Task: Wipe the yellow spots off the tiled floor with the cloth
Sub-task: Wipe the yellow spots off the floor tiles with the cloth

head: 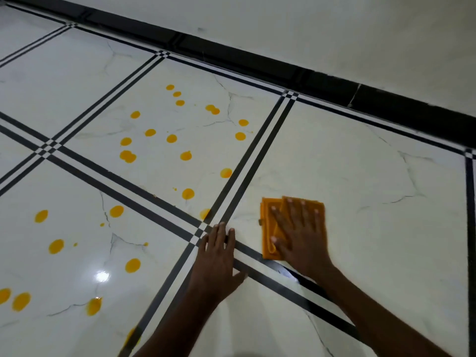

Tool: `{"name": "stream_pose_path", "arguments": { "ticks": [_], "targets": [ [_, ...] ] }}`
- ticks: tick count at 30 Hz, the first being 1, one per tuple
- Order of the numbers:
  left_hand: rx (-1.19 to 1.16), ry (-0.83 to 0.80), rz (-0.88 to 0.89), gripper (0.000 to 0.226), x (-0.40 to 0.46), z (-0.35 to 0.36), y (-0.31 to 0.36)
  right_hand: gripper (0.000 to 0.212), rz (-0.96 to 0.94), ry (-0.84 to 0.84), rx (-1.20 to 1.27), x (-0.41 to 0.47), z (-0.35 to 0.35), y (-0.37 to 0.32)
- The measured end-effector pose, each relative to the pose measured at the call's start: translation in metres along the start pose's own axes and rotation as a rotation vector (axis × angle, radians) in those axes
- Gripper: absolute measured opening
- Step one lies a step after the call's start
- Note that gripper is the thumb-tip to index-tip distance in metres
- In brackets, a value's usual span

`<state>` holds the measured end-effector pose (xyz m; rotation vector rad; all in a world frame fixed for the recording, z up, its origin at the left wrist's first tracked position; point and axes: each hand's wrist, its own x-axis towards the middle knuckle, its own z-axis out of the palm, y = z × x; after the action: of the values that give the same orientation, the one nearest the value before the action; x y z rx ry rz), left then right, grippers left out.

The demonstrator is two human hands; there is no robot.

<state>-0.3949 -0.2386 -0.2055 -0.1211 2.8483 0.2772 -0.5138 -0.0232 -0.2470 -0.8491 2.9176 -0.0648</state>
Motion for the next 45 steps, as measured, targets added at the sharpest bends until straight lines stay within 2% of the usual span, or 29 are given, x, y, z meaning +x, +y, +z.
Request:
{"name": "stream_pose_path", "arguments": {
  "ticks": [3, 5, 7, 9, 11, 13, 15, 18, 20, 23, 25, 28, 31, 33, 35, 38, 40, 43, 45],
  "targets": [
    [0.024, -0.043, -0.013, 0.105, -0.003, 0.005, -0.007, 0.072, 0.177, -0.037, -0.037, -0.016, -0.003, 0.069],
    [0.007, -0.041, -0.011, 0.106, -0.003, 0.007, -0.008, 0.080, 0.325, -0.028, -0.017, 0.021, -0.008, 0.098],
    [-0.006, -0.043, -0.016, 0.104, -0.003, 0.010, -0.008, 0.086, 0.407, 0.019, 0.057, 0.073, -0.014, 0.090],
    [-0.004, -0.011, -0.003, 0.101, -0.003, 0.010, -0.009, 0.087, 0.388, -0.001, 0.103, 0.110, -0.015, 0.051],
    [0.004, 0.019, 0.024, 0.101, -0.005, 0.008, -0.012, 0.080, 0.221, 0.054, 0.042, 0.112, -0.008, 0.001],
    [-0.047, -0.013, 0.013, 0.104, -0.007, 0.008, -0.016, 0.076, 0.040, -0.002, -0.003, 0.072, -0.001, -0.029],
    [-0.053, -0.017, -0.017, 0.105, -0.013, 0.008, -0.015, 0.075, -0.031, -0.030, 0.009, 0.014, -0.001, -0.017],
    [-0.039, -0.008, -0.074, 0.104, -0.023, 0.008, -0.016, 0.074, 0.083, -0.032, -0.008, -0.030, -0.001, 0.044],
    [-0.025, -0.010, -0.092, 0.103, -0.027, 0.008, -0.018, 0.076, 0.231, -0.047, -0.014, -0.006, -0.004, 0.074],
    [-0.018, 0.000, -0.078, 0.102, -0.026, 0.006, -0.017, 0.082, 0.373, 0.022, 0.075, 0.065, -0.004, 0.053],
    [0.009, 0.008, -0.072, 0.098, -0.027, 0.001, -0.020, 0.085, 0.308, 0.031, 0.082, 0.096, 0.003, 0.002],
    [0.034, 0.003, -0.090, 0.092, -0.033, -0.008, -0.027, 0.081, 0.030, 0.015, 0.000, 0.076, 0.010, -0.071],
    [0.000, -0.047, -0.180, 0.102, -0.053, -0.011, -0.040, 0.078, -0.122, -0.004, 0.005, 0.015, 0.007, -0.074],
    [-0.021, -0.100, -0.201, 0.111, -0.063, -0.005, -0.044, 0.076, -0.089, -0.029, -0.015, -0.015, 0.005, -0.042],
    [-0.037, -0.115, -0.203, 0.117, -0.065, 0.001, -0.044, 0.077, 0.010, -0.058, -0.043, -0.004, 0.000, -0.011],
    [-0.063, -0.105, -0.215, 0.119, -0.068, 0.003, -0.051, 0.082, 0.128, -0.004, 0.025, 0.057, -0.002, -0.034],
    [-0.056, -0.102, -0.187, 0.107, -0.064, -0.004, -0.056, 0.083, 0.086, 0.004, 0.065, 0.082, 0.003, -0.079],
    [-0.070, -0.117, -0.155, 0.068, -0.061, -0.032, -0.076, 0.081, -0.190, 0.026, 0.040, 0.056, 0.015, -0.153],
    [-0.041, -0.183, -0.156, 0.053, -0.067, -0.052, -0.097, 0.079, -0.354, -0.034, 0.025, 0.015, 0.016, -0.162]
  ]
}}
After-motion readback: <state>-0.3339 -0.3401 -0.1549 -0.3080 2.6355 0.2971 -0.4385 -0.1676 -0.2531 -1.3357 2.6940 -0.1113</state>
